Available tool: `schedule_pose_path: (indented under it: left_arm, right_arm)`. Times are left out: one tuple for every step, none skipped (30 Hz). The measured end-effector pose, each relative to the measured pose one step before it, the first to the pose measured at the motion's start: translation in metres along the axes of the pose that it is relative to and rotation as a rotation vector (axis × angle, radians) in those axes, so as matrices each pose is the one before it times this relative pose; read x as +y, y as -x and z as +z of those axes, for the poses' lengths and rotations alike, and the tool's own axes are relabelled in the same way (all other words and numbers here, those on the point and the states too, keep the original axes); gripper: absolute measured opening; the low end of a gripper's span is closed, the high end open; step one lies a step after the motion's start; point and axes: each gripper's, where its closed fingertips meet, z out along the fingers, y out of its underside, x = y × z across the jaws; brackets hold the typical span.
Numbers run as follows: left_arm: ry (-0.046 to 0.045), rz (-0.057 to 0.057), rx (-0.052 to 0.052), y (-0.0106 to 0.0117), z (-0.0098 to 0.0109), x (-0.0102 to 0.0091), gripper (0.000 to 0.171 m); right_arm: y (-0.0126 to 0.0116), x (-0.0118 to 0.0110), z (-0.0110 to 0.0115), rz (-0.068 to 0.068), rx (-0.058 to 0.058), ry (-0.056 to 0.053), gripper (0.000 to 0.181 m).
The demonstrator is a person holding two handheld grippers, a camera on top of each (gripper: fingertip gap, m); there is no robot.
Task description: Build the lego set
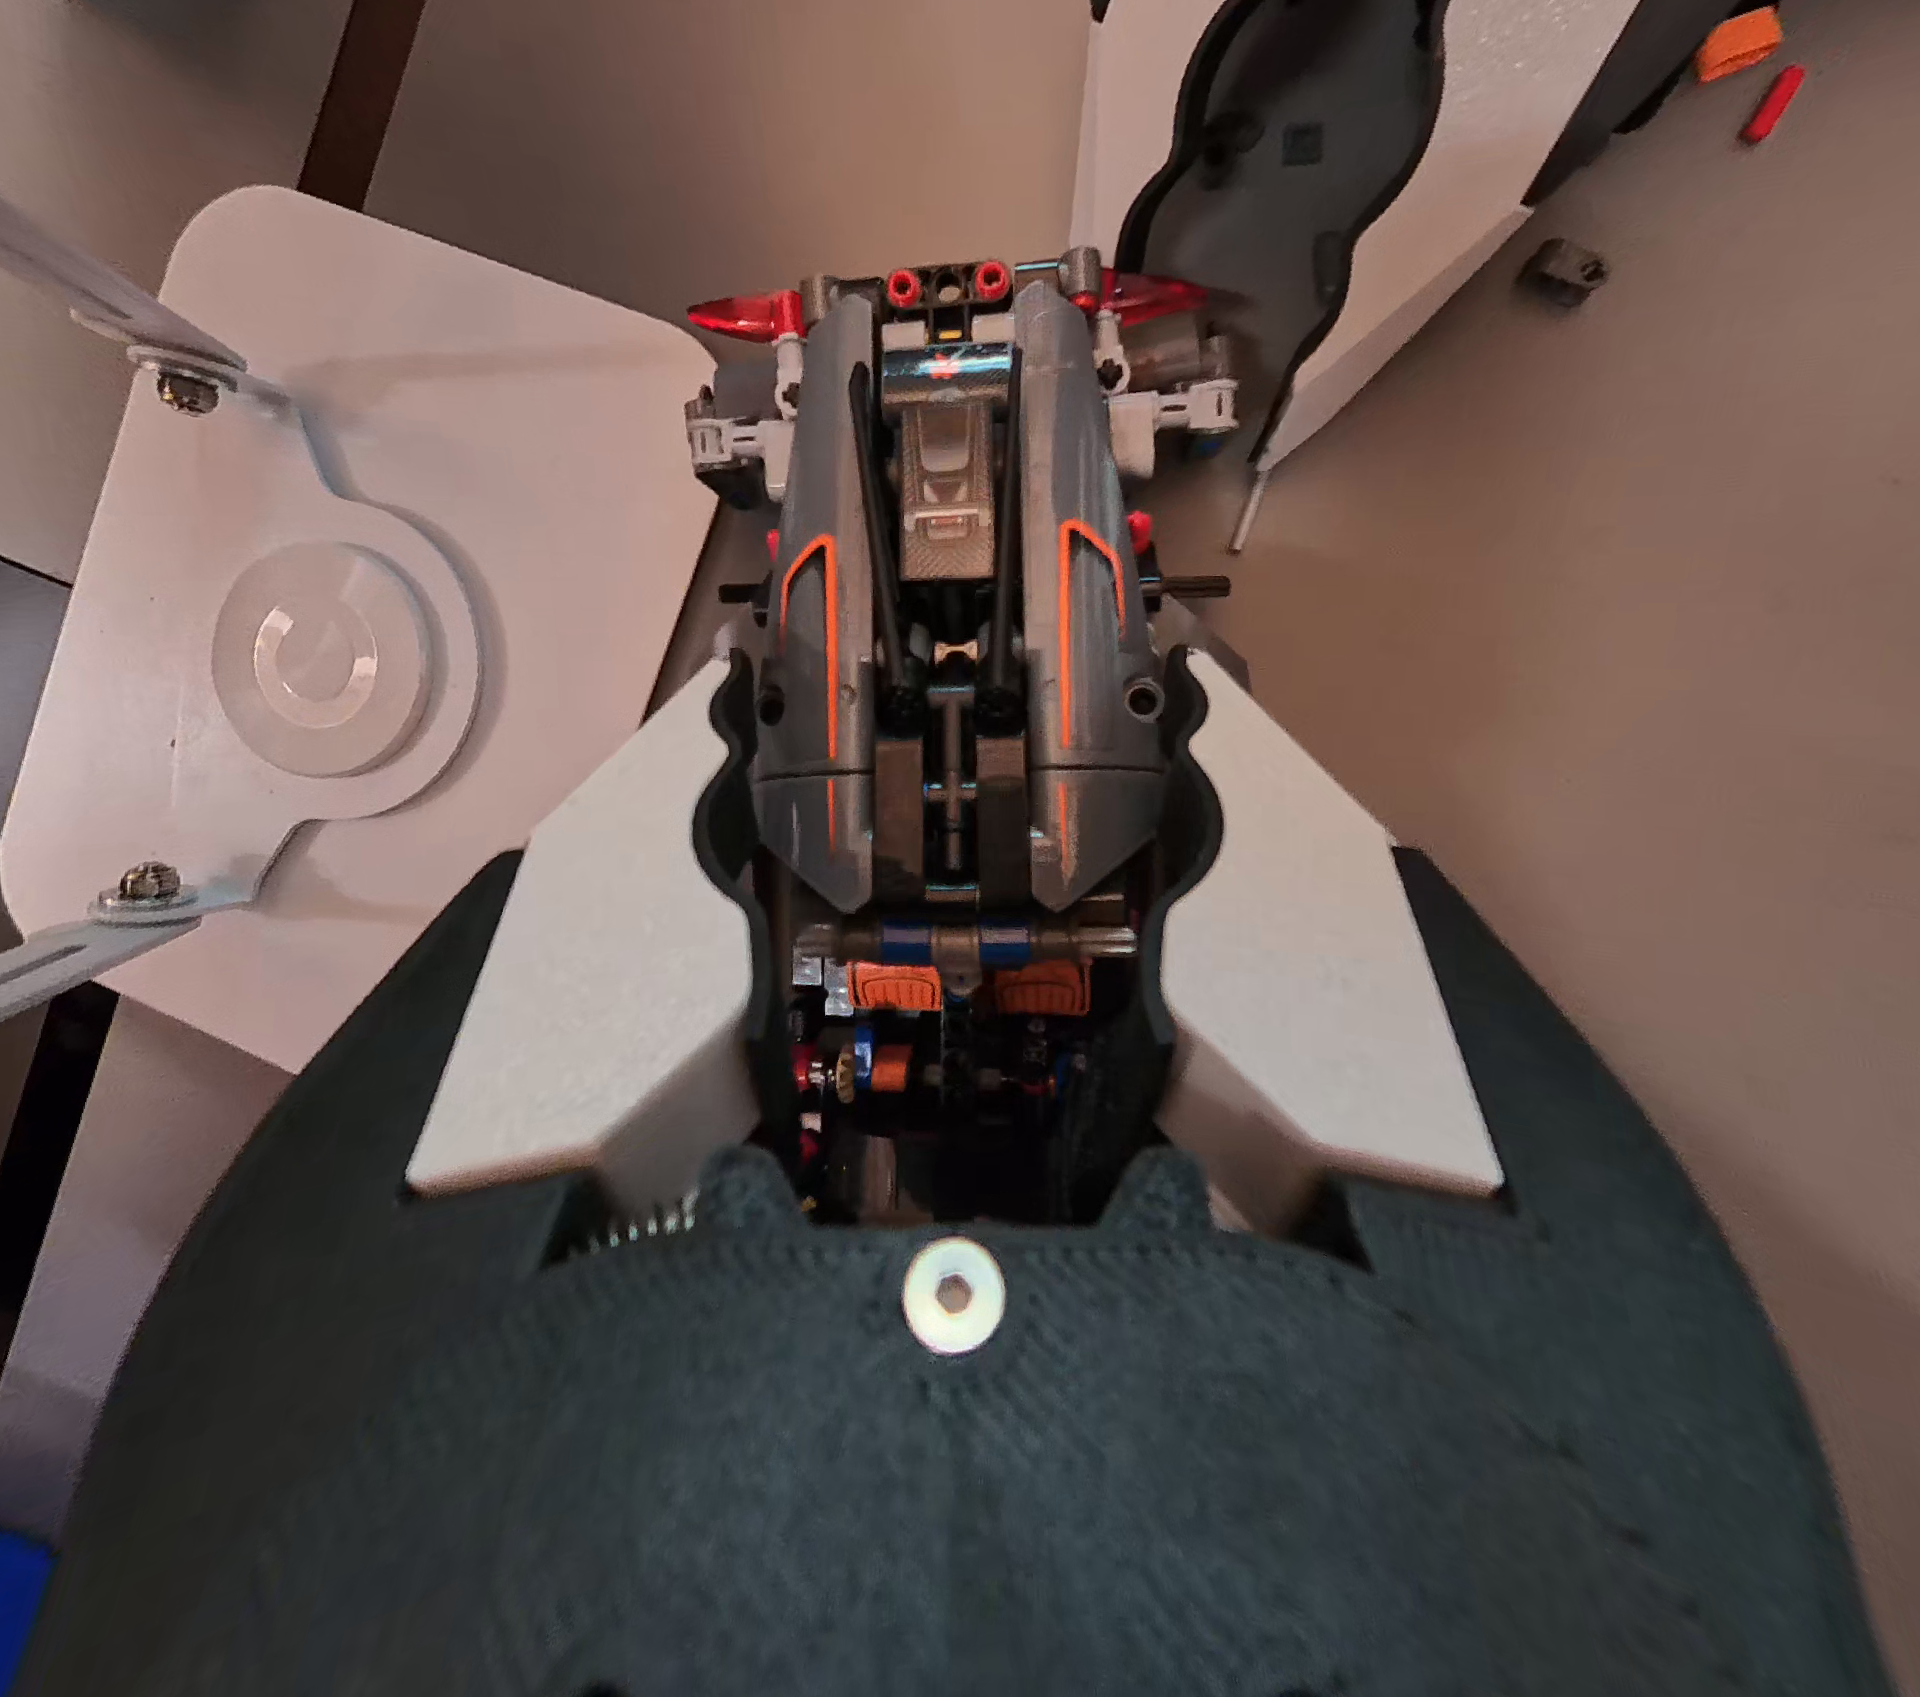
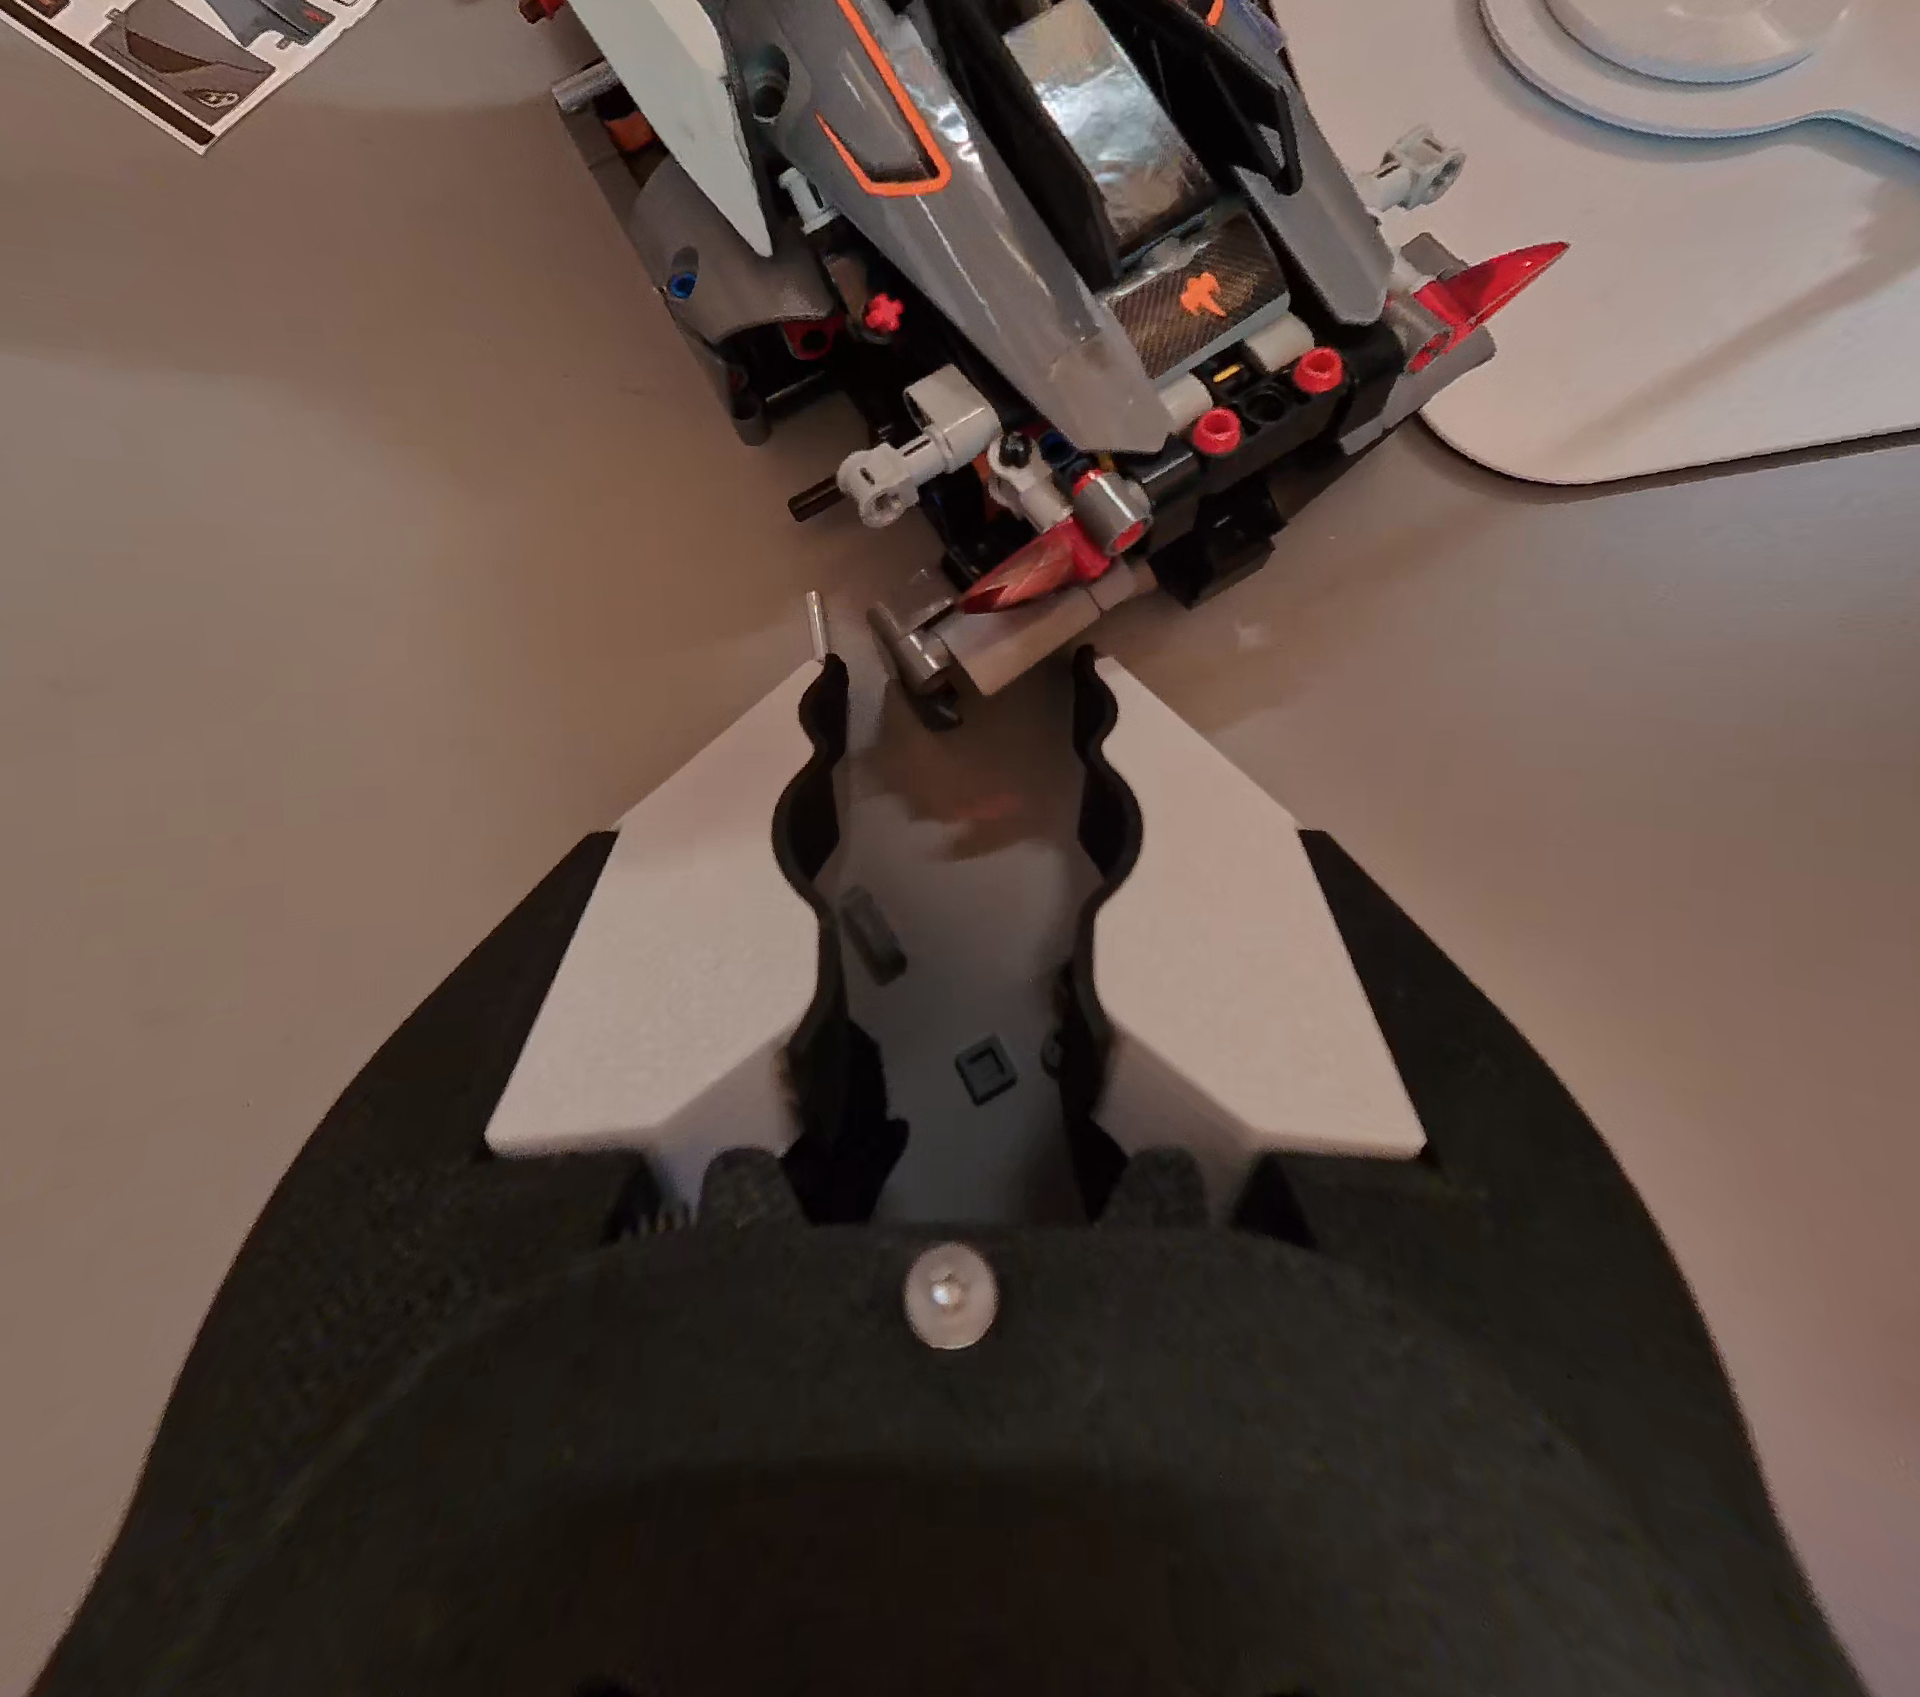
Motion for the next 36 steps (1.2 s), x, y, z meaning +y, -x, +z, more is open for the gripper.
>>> schedule_pose_path:
  left_arm:
    - [0.00411, 0.0021, -0.0008, 0.00043, 0.00089, 0.0008, 0.077]
    - [-0.00204, 0.0027, 0.0016, -0.00015, 0.00033, -0.00023, 0.077]
    - [0.00136, 0.0023, -0.0026, 0.00063, -0.00019, 0.00018, 0.076]
    - [-0.00149, -0.0007, -0.0018, 0.00059, -0.00039, -0.00047, 0.077]
    - [0.00394, 0.0025, -0.0001, 0.00005, 0.00013, 0.00023, 0.077]
    - [0.00438, 0.005, -0.001, -0.00003, 0.0001, 0.0002, 0.077]
    - [0.00072, 0.0029, -0.0002, -0.00019, -0.00025, -0.00026, 0.077]
    - [0.00267, 0.002, -0.0023, 0.0002, 0.00018, 0.00008, 0.077]
    - [-0.00045, -0.0015, 0.0037, -0.00051, 0.00027, -0.00024, 0.077]
    - [-0.00023, -0.0006, 0.0017, -0.00008, 0.00024, -0.00017, 0.077]
    - [-0.00034, 0.0007, 0.0007, 0.00009, 0.00006, -0.00008, 0.077]
    - [0.00129, 0.0008, 0.0036, -0.00046, -0.00001, 0.00023, 0.077]
    - [0.00368, 0.0005, 0.0022, -0.00015, -0.00014, 0.00053, 0.077]
    - [0.00636, -0.0027, 0.0047, -0.00033, -0.00022, 0.0008, 0.077]
    - [0.00207, -0.0003, -0.0006, 0.00028, 0.0001, -0.00009, 0.077]
    - [-0.00038, 0.0012, 0.002, -0.00025, 0.00028, -0.00032, 0.077]
    - [0.0028, 0.0, 0.0051, -0.00039, 0.00025, 0.00007, 0.077]
    - [0.00493, 0.0002, 0.0015, 0.0003, -0.00012, 0.00019, 0.077]
    - [0.00653, -0.0031, 0.0036, -0.00004, 0.00017, 0.00012, 0.077]
    - [0.00699, -0.0039, 0.0069, -0.00045, 0.00034, 0.00024, 0.077]
    - [0.00836, -0.0038, 0.005, 0.00002, 0.00012, 0.00045, 0.078]
    - [0.00295, 0.0033, 0.0033, -0.00019, -0.00004, -0.00011, 0.078]
    - [0.00351, 0.0037, 0.0077, -0.00116, 0.00011, 0.00038, 0.079]
    - [0.00747, 0.006, 0.0133, -0.00249, 0.00001, 0.00089, 0.082]
    - [0.00046, 0.0032, -0.0022, -0.00037, -0.00058, -0.00011, 0.084]
    - [0.00113, -0.0021, -0.0023, -0.00008, -0.00108, 0.0001, 0.084]
    - [-0.00007, -0.0032, 0.0015, -0.00045, -0.00185, 0.00011, 0.088]
    - [-0.00973, -0.0027, 0.0017, -0.00001, -0.00311, -0.00091, 0.087]
    - [-0.01064, -0.0068, 0.0012, 0.00053, -0.00361, -0.00096, 0.086]
    - [-0.00374, -0.0055, 0.001, 0.00095, -0.00333, 0.00005, 0.085]
    - [0.00142, 0.0006, -0.0041, 0.00171, -0.0028, 0.00093, 0.082]
    - [0.00601, -0.0008, -0.0053, 0.00204, -0.00201, 0.00145, 0.078]
    - [0.01088, -0.0028, 0.0048, 0.00104, -0.00124, 0.00204, 0.075]
    - [0.01338, -0.002, 0.0018, 0.00143, -0.0009, 0.00225, 0.073]
    - [0.00549, 0.0005, 0.0125, -0.00034, -0.00088, 0.00125, 0.071]
    - [0.00328, -0.0022, 0.017, -0.00096, -0.00036, 0.00063, 0.071]
  right_arm:
    - [0.00008, 0.00009, 0.00009, -0.0001, -0.0001, 0.0003, 0.042]
    - [0.0, 0.00005, 0.00001, -0.0008, 0.0002, 0.0006, 0.042]
    - [0.00024, 0.00012, 0.00011, -0.0013, -0.0003, 0.0006, 0.042]
    - [-0.00002, 0.00011, 0.00011, -0.0007, -0.0001, 0.0009, 0.042]
    - [-0.00001, 0.00013, 0.00013, -0.0005, 0.0005, 0.0013, 0.042]
    - [0.00015, 0.00027, 0.00016, -0.0011, 0.0, 0.0016, 0.042]
    - [0.00009, 0.00015, 0.00009, -0.0011, -0.0001, 0.0011, 0.042]
    - [0.00008, 0.00009, 0.00015, -0.0004, -0.0001, 0.001, 0.042]
    - [0.0, 0.00017, 0.00005, 0.0003, -0.0003, 0.0011, 0.043]
    - [0.00007, -0.00005, 0.00008, -0.0002, -0.0004, 0.0003, 0.043]
    - [0.00003, 0.00003, -0.00001, -0.0004, -0.0004, 0.0002, 0.043]
    - [0.00002, 0.00012, 0.00005, 0.0002, -0.0001, 0.0003, 0.043]
    - [0.00003, 0.00003, -0.00002, -0.0002, -0.0003, 0.0002, 0.043]
    - [0.00016, 0.00001, 0.00003, -0.0003, -0.0007, 0.0003, 0.043]
    - [0.00005, 0.0, 0.0, -0.0001, -0.0004, 0.0, 0.043]
    - [0.00003, -0.00002, 0.00001, -0.0001, -0.0003, -0.0001, 0.043]
    - [0.00001, 0.00004, -0.00005, 0.0001, -0.0006, 0.0, 0.043]
    - [-0.00004, -0.00005, 0.00005, -0.0001, -0.0002, 0.0001, 0.043]
    - [0.0001, 0.00013, 0.00007, -0.0003, -0.0003, 0.0006, 0.043]
    - [0.00009, -0.00006, 0.00006, -0.0002, -0.0002, -0.0002, 0.043]
    - [0.00005, 0.00001, 0.0, -0.0001, -0.0004, 0.0001, 0.043]
    - [-0.00002, 0.0, 0.0, 0.0005, -0.0006, 0.0002, 0.043]
    - [0.00002, 0.00005, -0.00005, 0.0002, -0.0006, 0.0001, 0.043]
    - [0.00005, 0.00001, 0.0, -0.0001, -0.0004, 0.0, 0.043]
    - [0.00019, -0.00002, 0.00004, -0.0001, -0.0008, 0.0001, 0.043]
    - [0.00008, 0.00001, -0.00001, -0.0001, -0.0006, 0.0001, 0.043]
    - [0.00001, 0.0, 0.0, 0.0005, -0.0008, 0.0002, 0.043]
    - [-0.00004, -0.00001, 0.0, 0.0003, -0.0006, 0.0001, 0.043]
    - [0.00002, 0.0, 0.0, -0.0001, -0.0002, 0.0, 0.043]
    - [0.00006, 0.00001, -0.00001, 0.0003, -0.0003, 0.0001, 0.043]
    - [-0.00002, -0.00005, 0.00005, 0.0001, -0.0002, 0.0001, 0.043]
    - [0.00001, 0.0, 0.0, -0.0001, -0.0001, 0.0, 0.043]
    - [0.00004, 0.00001, 0.0, 0.0001, -0.0003, 0.0, 0.043]
    - [0.0, 0.0, 0.0, -0.0002, -0.0001, 0.0, 0.043]
    - [0.0, 0.0, 0.0, -0.0002, -0.0001, 0.0, 0.043]
    - [-0.00003, -0.00001, 0.00001, 0.0, 0.0002, -0.0001, 0.043]
